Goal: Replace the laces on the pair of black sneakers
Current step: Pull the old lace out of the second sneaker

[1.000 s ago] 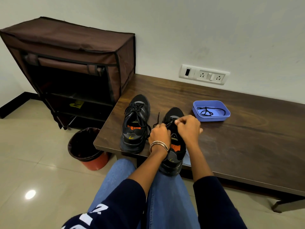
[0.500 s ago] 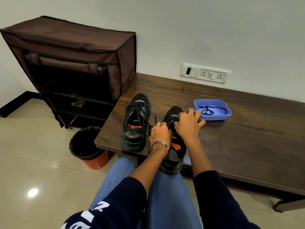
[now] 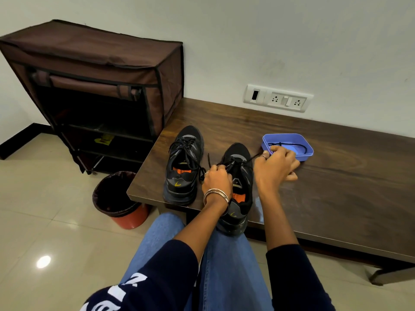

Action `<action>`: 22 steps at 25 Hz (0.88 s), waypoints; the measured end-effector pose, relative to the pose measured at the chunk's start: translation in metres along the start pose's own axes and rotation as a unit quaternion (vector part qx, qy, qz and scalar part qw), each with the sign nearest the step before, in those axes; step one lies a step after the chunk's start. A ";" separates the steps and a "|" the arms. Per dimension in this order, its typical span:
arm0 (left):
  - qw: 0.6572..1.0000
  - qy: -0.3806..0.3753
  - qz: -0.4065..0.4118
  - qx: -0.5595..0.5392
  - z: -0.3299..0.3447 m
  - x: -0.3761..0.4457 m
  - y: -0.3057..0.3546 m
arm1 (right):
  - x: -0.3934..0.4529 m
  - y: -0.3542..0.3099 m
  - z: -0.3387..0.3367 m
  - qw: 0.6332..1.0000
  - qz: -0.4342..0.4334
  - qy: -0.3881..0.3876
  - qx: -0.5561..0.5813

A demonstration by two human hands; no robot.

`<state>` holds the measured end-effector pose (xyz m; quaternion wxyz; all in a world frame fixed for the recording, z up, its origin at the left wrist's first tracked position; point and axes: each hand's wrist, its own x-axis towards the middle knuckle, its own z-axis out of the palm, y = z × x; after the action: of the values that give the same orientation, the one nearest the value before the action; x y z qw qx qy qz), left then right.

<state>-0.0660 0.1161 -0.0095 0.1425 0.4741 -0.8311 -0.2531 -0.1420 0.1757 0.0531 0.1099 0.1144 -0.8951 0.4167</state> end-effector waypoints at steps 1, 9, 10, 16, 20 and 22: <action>1.000 0.000 0.001 0.001 0.000 0.000 0.000 | 0.002 0.000 0.004 0.998 -0.031 -0.028 -0.056; 1.000 -0.017 0.001 0.008 0.000 0.002 -0.002 | -0.007 0.003 0.041 0.914 -0.213 -0.233 -0.253; 1.000 -0.013 0.002 0.006 -0.001 0.002 -0.002 | -0.007 0.003 0.039 0.934 -0.198 -0.214 -0.209; 1.000 -0.002 -0.003 0.001 -0.001 0.000 -0.001 | 0.009 0.002 -0.007 0.976 0.021 0.014 0.215; 1.000 -0.002 -0.003 0.000 -0.001 0.000 0.001 | 0.015 -0.001 -0.002 0.998 0.026 -0.049 -0.034; 1.000 -0.005 -0.001 0.003 -0.001 0.000 0.001 | 0.010 0.000 0.009 0.984 -0.068 -0.134 -0.093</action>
<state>-0.0660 0.1157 -0.0082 0.1365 0.4744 -0.8319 -0.2533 -0.1519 0.1673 0.0504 0.0270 0.2195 -0.9265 0.3043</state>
